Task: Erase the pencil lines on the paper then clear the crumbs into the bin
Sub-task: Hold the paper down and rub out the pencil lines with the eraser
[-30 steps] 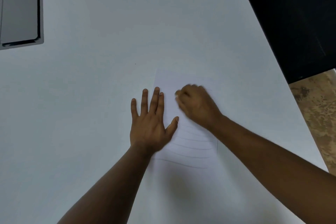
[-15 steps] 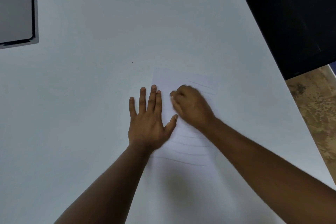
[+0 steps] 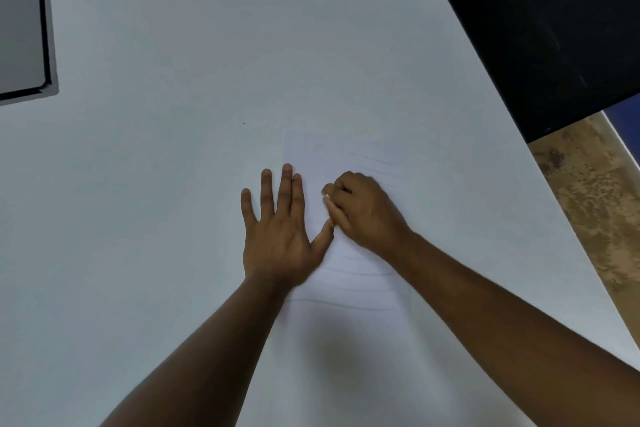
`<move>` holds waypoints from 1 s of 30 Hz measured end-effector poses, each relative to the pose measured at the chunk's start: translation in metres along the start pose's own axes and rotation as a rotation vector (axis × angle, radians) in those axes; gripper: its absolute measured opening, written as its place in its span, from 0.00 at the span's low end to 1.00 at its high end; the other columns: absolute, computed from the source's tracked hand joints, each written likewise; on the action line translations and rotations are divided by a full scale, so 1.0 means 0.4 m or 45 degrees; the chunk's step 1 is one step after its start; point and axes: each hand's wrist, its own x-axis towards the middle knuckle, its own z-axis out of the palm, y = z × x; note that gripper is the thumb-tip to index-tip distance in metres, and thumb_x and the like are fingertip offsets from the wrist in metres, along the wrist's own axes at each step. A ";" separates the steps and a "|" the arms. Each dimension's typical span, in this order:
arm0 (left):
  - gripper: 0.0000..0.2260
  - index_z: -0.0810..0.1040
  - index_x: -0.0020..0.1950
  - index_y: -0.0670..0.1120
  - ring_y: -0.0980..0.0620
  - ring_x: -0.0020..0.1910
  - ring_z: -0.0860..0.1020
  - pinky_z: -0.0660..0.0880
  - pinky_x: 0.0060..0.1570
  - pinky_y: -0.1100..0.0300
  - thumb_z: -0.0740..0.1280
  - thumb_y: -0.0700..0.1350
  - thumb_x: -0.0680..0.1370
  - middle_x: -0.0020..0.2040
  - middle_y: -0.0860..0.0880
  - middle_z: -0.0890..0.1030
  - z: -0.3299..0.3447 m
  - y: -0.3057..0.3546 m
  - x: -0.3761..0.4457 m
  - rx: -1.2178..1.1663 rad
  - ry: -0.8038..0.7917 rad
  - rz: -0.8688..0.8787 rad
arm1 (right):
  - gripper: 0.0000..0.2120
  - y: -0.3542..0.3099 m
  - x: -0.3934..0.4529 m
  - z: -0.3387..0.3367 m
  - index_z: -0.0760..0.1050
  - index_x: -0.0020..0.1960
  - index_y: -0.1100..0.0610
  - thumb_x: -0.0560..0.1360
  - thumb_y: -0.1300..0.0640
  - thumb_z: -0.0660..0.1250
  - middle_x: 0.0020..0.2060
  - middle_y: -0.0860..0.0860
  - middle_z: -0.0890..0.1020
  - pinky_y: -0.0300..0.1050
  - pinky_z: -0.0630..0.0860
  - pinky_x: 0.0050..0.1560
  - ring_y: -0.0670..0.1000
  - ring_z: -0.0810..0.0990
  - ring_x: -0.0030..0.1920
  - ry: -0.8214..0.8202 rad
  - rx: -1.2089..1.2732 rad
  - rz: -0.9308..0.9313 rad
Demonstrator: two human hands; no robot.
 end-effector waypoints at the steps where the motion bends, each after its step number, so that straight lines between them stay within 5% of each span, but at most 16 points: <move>1: 0.40 0.48 0.84 0.44 0.42 0.83 0.40 0.43 0.79 0.35 0.43 0.70 0.81 0.85 0.47 0.44 -0.001 0.000 0.000 -0.004 -0.007 -0.003 | 0.07 0.031 0.009 -0.009 0.80 0.43 0.62 0.77 0.62 0.65 0.38 0.57 0.79 0.53 0.76 0.38 0.59 0.78 0.36 0.045 -0.074 0.050; 8: 0.41 0.46 0.84 0.44 0.43 0.82 0.38 0.41 0.78 0.35 0.41 0.71 0.80 0.85 0.48 0.42 -0.005 0.001 0.003 -0.014 -0.017 -0.005 | 0.09 0.109 0.025 -0.055 0.80 0.43 0.63 0.77 0.61 0.63 0.37 0.56 0.76 0.52 0.76 0.38 0.56 0.76 0.35 0.308 -0.155 0.421; 13: 0.41 0.47 0.84 0.44 0.41 0.83 0.40 0.41 0.78 0.35 0.41 0.71 0.80 0.85 0.46 0.43 -0.003 -0.002 0.002 0.012 -0.014 0.000 | 0.10 -0.052 -0.001 0.015 0.82 0.51 0.61 0.78 0.58 0.64 0.40 0.55 0.78 0.45 0.77 0.41 0.54 0.79 0.39 0.065 0.104 0.187; 18: 0.40 0.48 0.84 0.44 0.42 0.83 0.39 0.42 0.78 0.35 0.43 0.70 0.81 0.85 0.47 0.44 -0.008 -0.003 0.006 -0.008 -0.001 -0.009 | 0.09 0.072 0.032 -0.013 0.80 0.43 0.62 0.78 0.61 0.64 0.35 0.56 0.76 0.54 0.75 0.35 0.58 0.76 0.33 0.228 -0.199 0.217; 24: 0.40 0.49 0.84 0.44 0.42 0.83 0.39 0.42 0.78 0.35 0.44 0.70 0.81 0.85 0.47 0.45 -0.003 0.001 -0.001 -0.024 0.013 -0.005 | 0.08 0.071 0.045 -0.027 0.77 0.38 0.62 0.75 0.62 0.64 0.34 0.55 0.74 0.49 0.75 0.35 0.55 0.74 0.33 0.325 -0.100 0.470; 30: 0.40 0.51 0.84 0.45 0.42 0.83 0.42 0.44 0.78 0.35 0.45 0.71 0.81 0.85 0.47 0.47 0.001 -0.001 0.001 -0.022 0.019 0.009 | 0.13 -0.037 0.074 0.048 0.81 0.43 0.60 0.77 0.57 0.60 0.34 0.54 0.76 0.49 0.74 0.36 0.54 0.76 0.33 0.128 -0.061 0.124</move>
